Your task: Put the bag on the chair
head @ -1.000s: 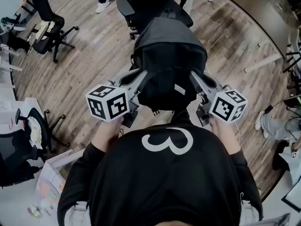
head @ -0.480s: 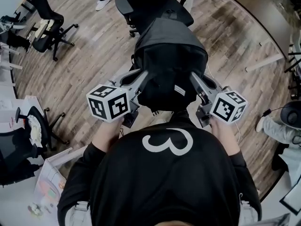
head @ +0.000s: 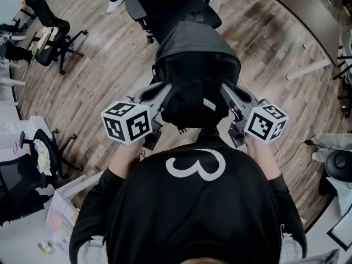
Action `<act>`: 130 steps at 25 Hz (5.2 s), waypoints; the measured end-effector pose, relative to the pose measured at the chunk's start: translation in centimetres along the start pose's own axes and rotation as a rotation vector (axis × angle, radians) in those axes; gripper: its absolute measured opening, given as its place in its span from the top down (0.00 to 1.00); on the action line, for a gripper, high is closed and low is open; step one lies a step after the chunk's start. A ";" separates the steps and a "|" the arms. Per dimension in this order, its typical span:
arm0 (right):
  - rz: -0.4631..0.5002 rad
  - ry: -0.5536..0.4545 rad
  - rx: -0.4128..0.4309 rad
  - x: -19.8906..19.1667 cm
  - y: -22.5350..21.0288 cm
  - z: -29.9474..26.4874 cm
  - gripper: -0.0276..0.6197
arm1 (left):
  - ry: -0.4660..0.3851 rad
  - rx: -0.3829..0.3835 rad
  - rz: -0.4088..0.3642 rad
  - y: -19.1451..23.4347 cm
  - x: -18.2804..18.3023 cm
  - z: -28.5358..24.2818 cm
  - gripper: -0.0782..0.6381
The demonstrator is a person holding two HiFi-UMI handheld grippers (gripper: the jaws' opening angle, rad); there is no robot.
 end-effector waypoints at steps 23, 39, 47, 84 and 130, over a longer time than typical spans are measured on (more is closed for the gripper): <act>-0.013 0.052 0.044 10.4 -7.7 -1.6 0.87 | 0.003 0.063 0.032 -0.7 5.3 -10.4 0.82; 0.040 0.098 0.106 16.8 -11.2 -2.9 0.87 | -0.060 0.174 0.048 -2.0 8.3 -15.0 0.82; 0.072 0.078 0.133 19.1 -11.4 -2.7 0.87 | -0.092 0.167 0.027 -2.6 10.0 -16.0 0.82; -0.033 0.095 0.051 29.8 -18.7 -20.7 0.87 | 0.000 0.099 0.072 15.9 18.6 -29.4 0.82; -0.012 0.254 0.117 42.6 -22.0 -46.9 0.87 | 0.008 0.224 0.177 37.5 28.1 -37.1 0.83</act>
Point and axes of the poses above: the fingertips, and each gripper's own axes: z backward along the fingers, y to its left, x out of its top, the point moved 9 cm from there along z, backward along the fingers, and after that the axes turned 13 degrees about -z, right-handed, at the moved point
